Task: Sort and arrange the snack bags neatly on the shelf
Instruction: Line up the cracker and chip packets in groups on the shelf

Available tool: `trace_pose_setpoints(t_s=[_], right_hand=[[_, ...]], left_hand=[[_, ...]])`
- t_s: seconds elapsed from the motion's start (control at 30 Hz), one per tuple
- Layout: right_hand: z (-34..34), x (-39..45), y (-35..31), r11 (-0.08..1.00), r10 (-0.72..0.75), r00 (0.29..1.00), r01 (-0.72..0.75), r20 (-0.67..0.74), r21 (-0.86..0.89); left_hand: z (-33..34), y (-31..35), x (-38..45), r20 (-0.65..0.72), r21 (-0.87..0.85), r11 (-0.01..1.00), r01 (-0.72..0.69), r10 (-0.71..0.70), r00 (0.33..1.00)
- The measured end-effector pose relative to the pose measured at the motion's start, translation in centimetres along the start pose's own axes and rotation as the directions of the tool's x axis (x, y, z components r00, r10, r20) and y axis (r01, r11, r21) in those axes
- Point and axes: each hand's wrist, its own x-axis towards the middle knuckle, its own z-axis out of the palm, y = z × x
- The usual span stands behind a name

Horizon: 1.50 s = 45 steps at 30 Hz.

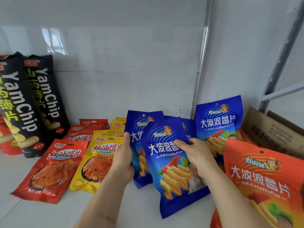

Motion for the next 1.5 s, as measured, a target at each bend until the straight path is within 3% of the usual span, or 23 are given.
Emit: trace_pose_setpoints(t_s=[0.4, 0.67, 0.8, 0.97, 1.23, 1.37, 1.5], right_hand=[[3.6, 1.0, 0.0, 0.996, -0.026, 0.999, 0.022, -0.043, -0.088], [3.8, 0.8, -0.1, 0.986, -0.047, 0.998, 0.038, -0.050, -0.162], [2.5, 0.6, -0.5, 0.963, -0.144, 0.984, 0.114, -0.108, -0.243], [0.7, 1.7, 1.0, 0.860, -0.289, 0.923, 0.135, -0.252, -0.491], [1.1, 2.6, 2.2, 0.737, -0.190, 0.953, -0.021, -0.236, -0.675], [1.0, 3.0, 2.6, 0.788, -0.189, 0.952, 0.001, -0.241, -0.615], [0.8, 3.5, 2.6, 0.942, -0.189, 0.944, 0.096, -0.271, -0.323]], left_hand=[[0.4, 0.3, -1.0, 0.147, 0.093, 0.995, -0.025, 0.011, 0.989], [-0.7, 0.9, -0.2, 0.083, 0.113, 0.993, 0.018, -0.027, 0.996], [-0.9, 1.2, 0.1, 0.027, 0.101, 0.995, 0.010, -0.012, 1.000], [-1.4, 2.3, 0.6, -0.053, 0.092, 0.995, -0.033, 0.038, 0.998], [-2.5, 4.4, 2.2, -0.063, 0.175, 0.983, -0.050, 0.062, 0.996], [-3.0, 3.8, 2.8, -0.066, 0.189, 0.981, -0.038, 0.052, 0.996], [-2.9, 3.7, 3.0, -0.070, 0.185, 0.982, -0.032, 0.046, 0.996]])
